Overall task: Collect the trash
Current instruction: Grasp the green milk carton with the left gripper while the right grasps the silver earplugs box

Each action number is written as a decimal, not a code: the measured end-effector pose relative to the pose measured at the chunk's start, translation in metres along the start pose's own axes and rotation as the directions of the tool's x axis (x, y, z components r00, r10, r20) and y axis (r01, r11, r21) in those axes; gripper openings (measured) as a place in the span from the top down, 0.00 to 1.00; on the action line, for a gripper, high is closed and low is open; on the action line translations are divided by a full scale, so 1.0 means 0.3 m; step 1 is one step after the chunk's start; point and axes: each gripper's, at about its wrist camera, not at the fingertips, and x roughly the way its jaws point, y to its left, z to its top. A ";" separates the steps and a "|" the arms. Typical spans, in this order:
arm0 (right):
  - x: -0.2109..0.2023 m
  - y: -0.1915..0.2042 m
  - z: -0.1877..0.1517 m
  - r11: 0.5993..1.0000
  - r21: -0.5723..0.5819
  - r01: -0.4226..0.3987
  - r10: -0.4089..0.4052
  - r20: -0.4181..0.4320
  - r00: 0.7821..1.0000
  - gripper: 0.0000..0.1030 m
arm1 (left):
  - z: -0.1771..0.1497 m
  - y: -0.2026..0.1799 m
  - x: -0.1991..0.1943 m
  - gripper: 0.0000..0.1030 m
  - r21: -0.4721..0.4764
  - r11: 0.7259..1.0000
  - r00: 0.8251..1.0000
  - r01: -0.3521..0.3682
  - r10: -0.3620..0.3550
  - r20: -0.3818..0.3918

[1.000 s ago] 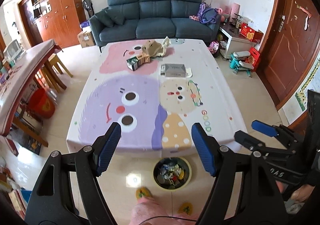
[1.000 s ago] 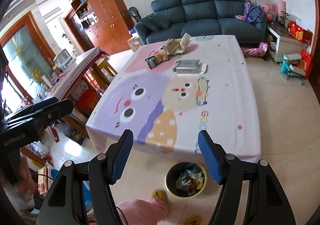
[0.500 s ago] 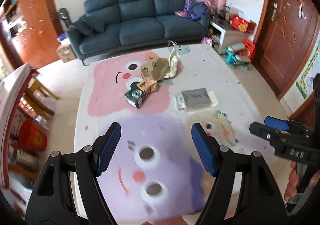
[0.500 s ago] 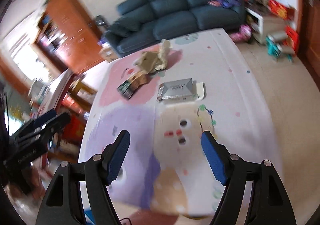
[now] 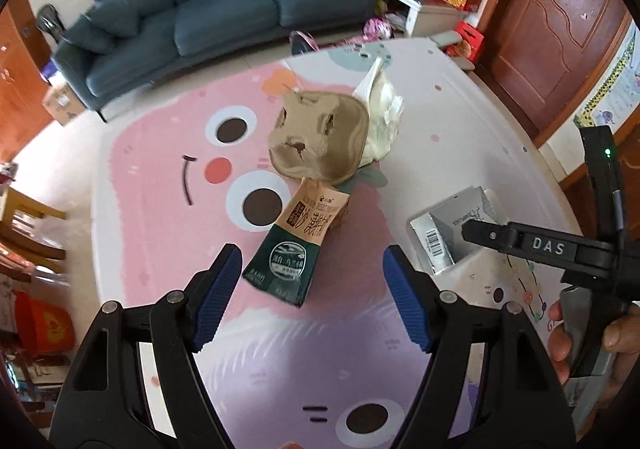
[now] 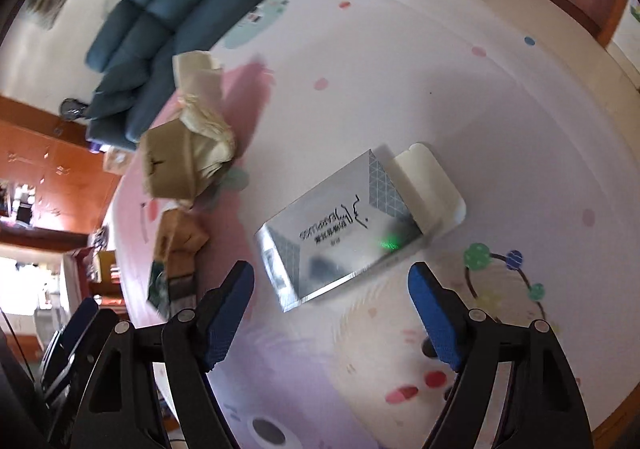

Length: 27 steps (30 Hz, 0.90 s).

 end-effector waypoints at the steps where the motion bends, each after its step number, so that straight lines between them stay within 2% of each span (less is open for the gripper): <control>1: 0.020 0.011 0.008 1.000 0.007 0.006 -0.006 -0.003 1.000 0.22 | 0.005 0.009 0.024 0.32 0.001 1.000 1.000 0.008 -0.008 -0.012; 9: 0.120 0.106 0.080 0.998 0.008 0.061 -0.061 0.018 0.998 0.22 | 0.006 0.048 0.109 0.31 -0.027 0.999 0.997 0.044 -0.045 -0.056; 16: 0.230 0.230 0.109 0.976 -0.099 0.195 -0.196 0.004 0.981 0.19 | 0.017 0.055 0.180 0.30 -0.022 0.998 0.993 0.066 -0.068 -0.099; 20: 0.279 0.297 0.101 0.950 -0.153 0.273 -0.274 0.017 0.962 0.19 | 0.022 0.039 0.226 0.30 -0.004 0.998 0.989 0.063 -0.063 -0.130; 22: 0.290 0.317 0.093 0.946 -0.157 0.283 -0.282 0.029 0.959 0.21 | 0.023 0.040 0.257 0.30 -0.004 0.998 0.987 0.059 -0.059 -0.152; 24: 0.290 0.330 0.084 0.946 -0.158 0.283 -0.280 0.044 0.959 0.27 | 0.027 0.045 0.282 0.30 -0.018 0.998 0.983 0.063 -0.065 -0.173; 27: 0.279 0.334 0.065 0.954 -0.160 0.253 -0.250 0.038 0.968 0.32 | 0.022 0.065 0.320 0.30 -0.059 0.997 0.976 0.051 -0.062 -0.208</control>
